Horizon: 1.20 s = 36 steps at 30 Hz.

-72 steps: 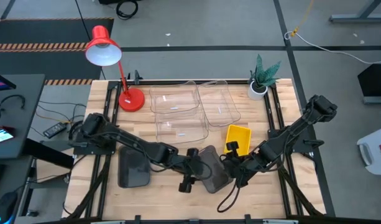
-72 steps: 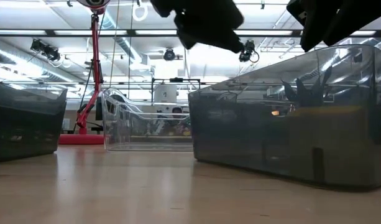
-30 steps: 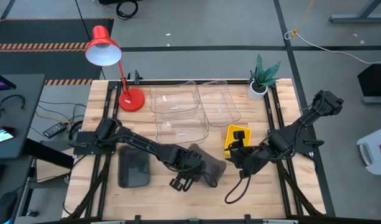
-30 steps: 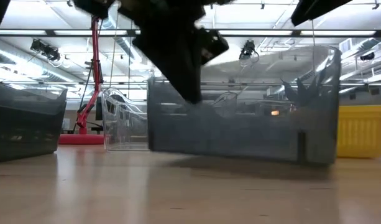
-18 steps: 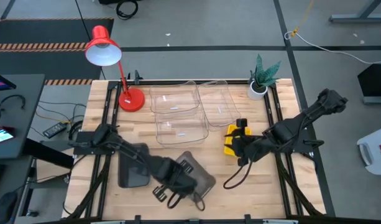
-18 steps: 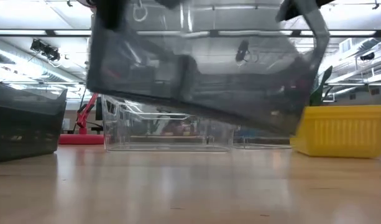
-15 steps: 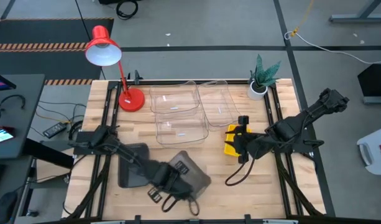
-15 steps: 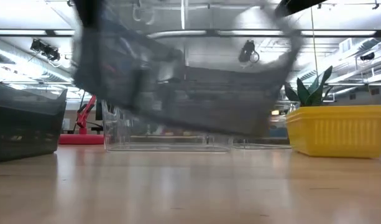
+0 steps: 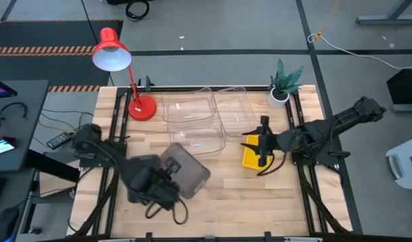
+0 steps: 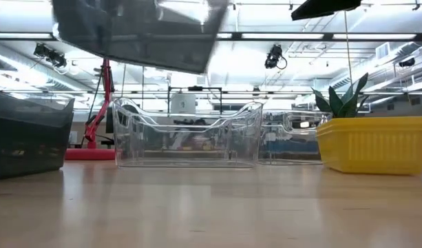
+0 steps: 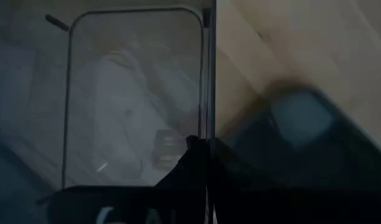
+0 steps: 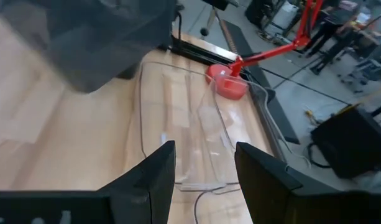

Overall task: Stack baskets by color
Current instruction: Stack the right black bin on top of the stacked black bins

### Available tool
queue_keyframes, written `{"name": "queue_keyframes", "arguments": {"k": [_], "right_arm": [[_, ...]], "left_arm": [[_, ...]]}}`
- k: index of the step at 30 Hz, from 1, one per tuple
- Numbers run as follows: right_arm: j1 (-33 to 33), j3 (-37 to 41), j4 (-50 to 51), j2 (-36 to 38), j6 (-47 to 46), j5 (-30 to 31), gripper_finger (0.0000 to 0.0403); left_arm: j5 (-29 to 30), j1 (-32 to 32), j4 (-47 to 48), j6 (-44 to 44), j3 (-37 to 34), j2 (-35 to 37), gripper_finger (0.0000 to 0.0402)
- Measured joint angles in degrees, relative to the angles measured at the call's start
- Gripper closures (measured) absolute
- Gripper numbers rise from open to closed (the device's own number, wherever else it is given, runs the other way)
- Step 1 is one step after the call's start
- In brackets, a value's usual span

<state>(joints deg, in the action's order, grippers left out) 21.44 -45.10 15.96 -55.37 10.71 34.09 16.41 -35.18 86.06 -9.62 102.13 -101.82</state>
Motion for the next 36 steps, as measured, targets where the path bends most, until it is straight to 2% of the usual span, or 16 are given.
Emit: {"name": "queue_keyframes", "arguments": {"k": [3, 6, 11, 16, 22, 28, 36], "right_arm": [[-2.2, 0.0, 2.4, 2.6, -0.5, -4.3, 0.0232], [-4.5, 0.0, 2.6, 5.3, -3.5, -7.7, 0.0234], [-7.0, 0.0, -0.7, 6.3, -11.0, -12.7, 0.0241], [-6.9, 0.0, -7.2, 4.2, -16.2, -13.0, 0.0245], [-6.5, 0.0, -15.7, -1.4, -18.1, -12.8, 0.0245], [-6.5, 0.0, -22.1, -8.1, -20.6, -10.6, 0.0245], [-6.1, 0.0, -31.5, -15.8, -23.2, -9.7, 0.0245]], "left_arm": [[-2.5, -0.1, 2.1, -3.0, -1.7, 4.0, 0.0396], [-6.8, -1.0, 4.4, -10.2, -3.5, 7.3, 0.0396], [-8.3, -3.9, 4.0, -14.0, -7.1, 12.4, 0.0396], [-9.9, -7.8, 3.9, -14.1, -15.3, 18.2, 0.0396], [-10.4, -13.6, 4.1, -15.5, -24.5, 26.7, 0.0396], [-10.3, -17.8, 4.0, -15.5, -25.7, 32.0, 0.0396], [-10.3, -19.8, 3.9, -18.2, -25.7, 32.5, 0.0396]]}}
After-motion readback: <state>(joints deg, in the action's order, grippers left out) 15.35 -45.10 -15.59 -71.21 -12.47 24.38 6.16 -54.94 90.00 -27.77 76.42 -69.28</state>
